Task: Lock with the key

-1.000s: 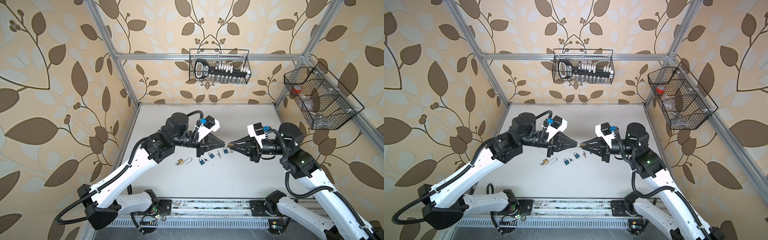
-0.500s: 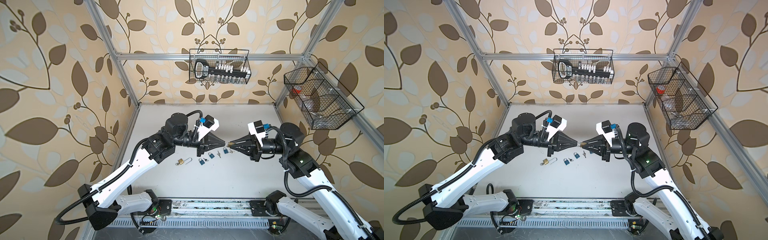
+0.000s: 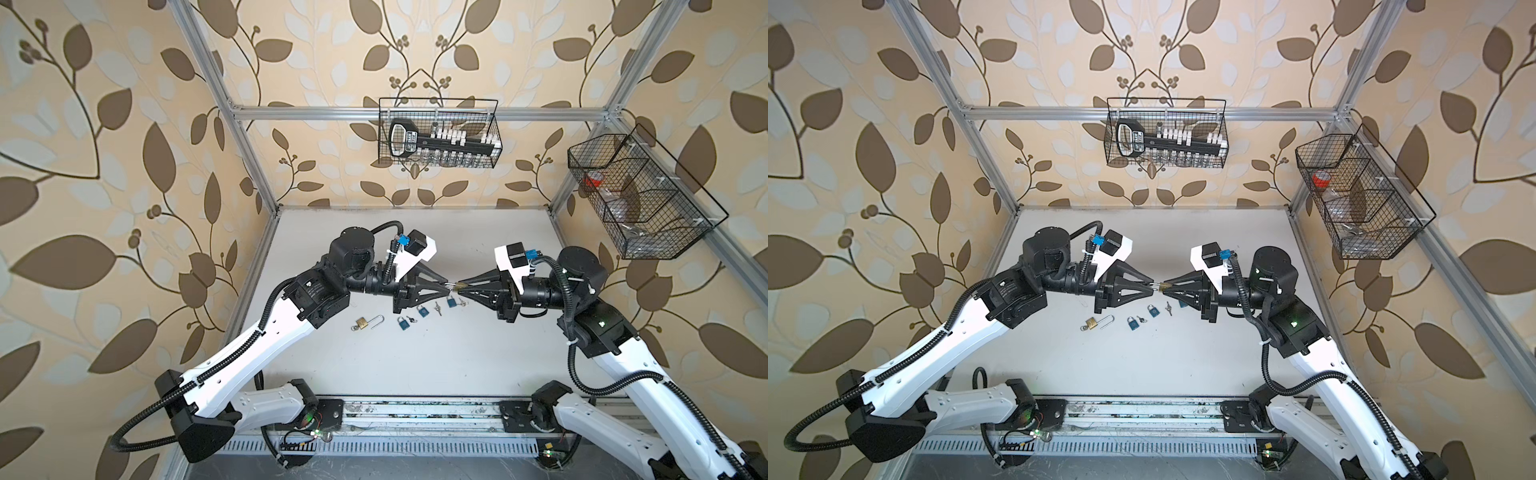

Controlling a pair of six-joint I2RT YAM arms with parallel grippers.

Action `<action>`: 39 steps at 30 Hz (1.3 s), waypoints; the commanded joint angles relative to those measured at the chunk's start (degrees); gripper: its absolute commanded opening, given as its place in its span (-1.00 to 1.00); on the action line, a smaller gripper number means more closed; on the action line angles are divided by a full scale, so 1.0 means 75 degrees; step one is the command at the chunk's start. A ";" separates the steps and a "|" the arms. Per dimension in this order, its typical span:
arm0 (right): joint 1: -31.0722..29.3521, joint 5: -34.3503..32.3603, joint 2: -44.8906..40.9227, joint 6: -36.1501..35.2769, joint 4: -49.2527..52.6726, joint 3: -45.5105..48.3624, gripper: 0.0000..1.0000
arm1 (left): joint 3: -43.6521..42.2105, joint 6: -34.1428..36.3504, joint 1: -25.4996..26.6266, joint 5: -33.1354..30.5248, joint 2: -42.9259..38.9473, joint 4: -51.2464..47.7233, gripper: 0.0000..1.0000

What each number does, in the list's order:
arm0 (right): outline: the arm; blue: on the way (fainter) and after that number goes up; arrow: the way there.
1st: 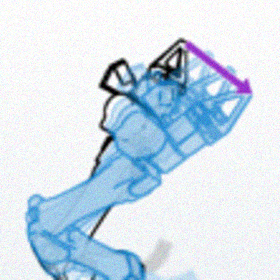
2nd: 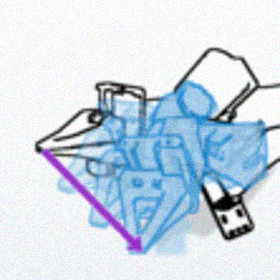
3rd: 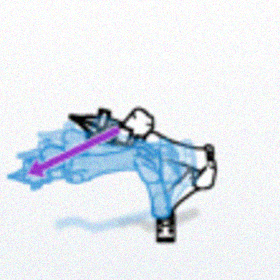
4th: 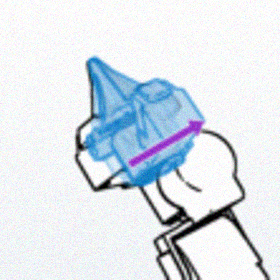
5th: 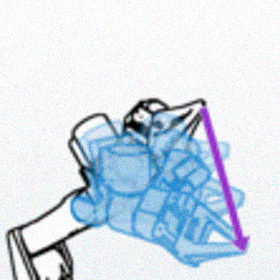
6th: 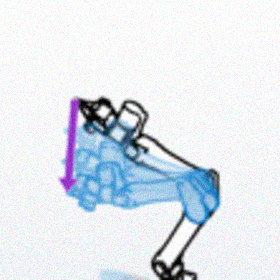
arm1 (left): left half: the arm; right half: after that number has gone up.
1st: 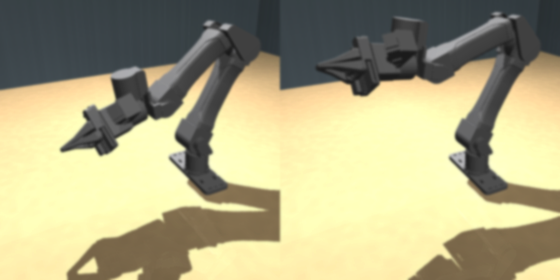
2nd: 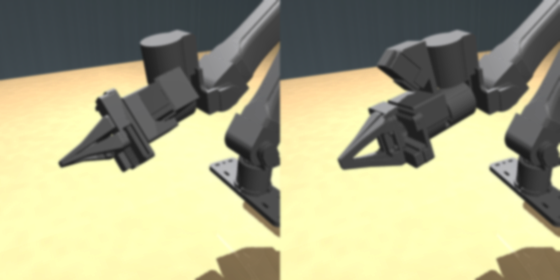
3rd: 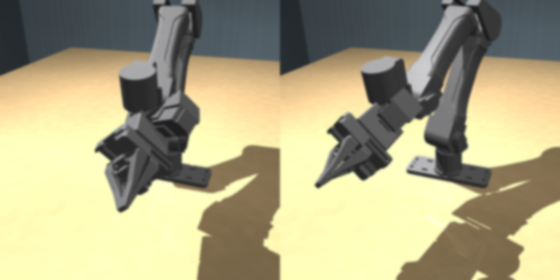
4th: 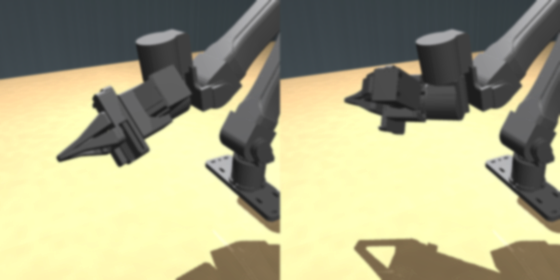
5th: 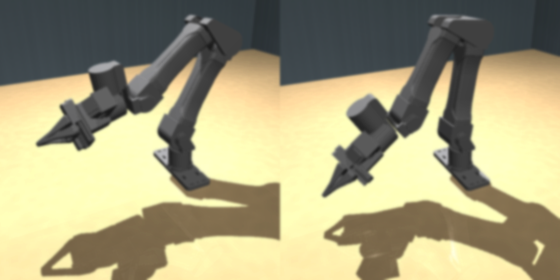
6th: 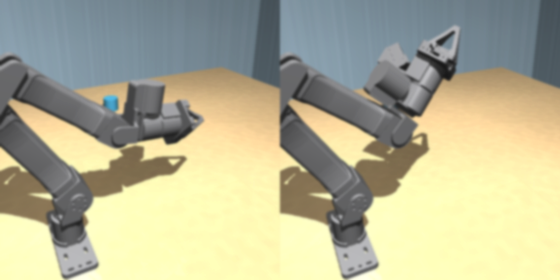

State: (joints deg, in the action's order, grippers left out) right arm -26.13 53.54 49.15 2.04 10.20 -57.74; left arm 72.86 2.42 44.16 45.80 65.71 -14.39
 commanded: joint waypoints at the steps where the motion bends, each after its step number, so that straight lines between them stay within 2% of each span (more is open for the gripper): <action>1: -0.0026 0.0015 -0.0101 -0.0144 -0.0024 0.0020 -1.00 | 0.0024 0.0117 -0.0058 -0.0033 -0.0195 0.0126 -0.51; 4: -0.0021 0.0200 -0.0096 -0.0144 -0.0032 -0.0005 -1.00 | -0.0022 0.0101 -0.0063 -0.0070 -0.0219 0.0174 -0.51; 8: -0.0021 0.0259 -0.0061 -0.0144 -0.0035 -0.0004 -1.00 | 0.0000 0.0090 -0.0063 -0.0013 -0.0195 0.0197 -0.96; 9: -0.0025 0.0265 -0.0040 -0.0144 -0.0035 -0.0003 -1.00 | -0.0014 0.0079 -0.0061 0.0007 -0.0195 0.0218 -1.00; 13: -0.0029 0.0255 0.0067 -0.0041 -0.0194 -0.0013 -1.00 | 0.0010 0.0093 -0.0064 0.0478 -0.0066 0.0299 -1.00; 19: -0.0185 0.0727 0.0633 0.1016 -0.1567 0.0000 -1.00 | 0.0286 0.0060 0.0204 0.1217 0.0626 0.0378 -1.00; 24: -0.0283 0.0076 0.0526 0.0578 -0.1203 0.0049 -1.00 | 0.0084 -0.0500 0.0241 0.1569 0.0789 0.1121 -1.00; 29: -0.0267 -0.0218 0.0410 0.0295 -0.0957 0.0084 -1.00 | 0.0102 -0.0537 0.0241 0.1580 0.0757 0.1136 -1.00; 33: -0.0196 -0.0410 0.0137 0.0007 -0.0720 0.0139 -1.00 | 0.0317 -0.0099 0.0224 0.1024 0.0517 0.0506 -1.00; 39: 0.0072 -0.0229 -0.0177 -0.0085 -0.0598 0.0202 -1.00 | 0.0289 0.0167 0.0008 0.0502 0.0138 0.0183 -1.00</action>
State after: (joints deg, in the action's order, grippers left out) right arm -25.96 53.12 48.40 2.81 7.49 -56.69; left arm 74.17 1.58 42.83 50.48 67.99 -11.75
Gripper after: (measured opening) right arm 0.116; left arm 0.049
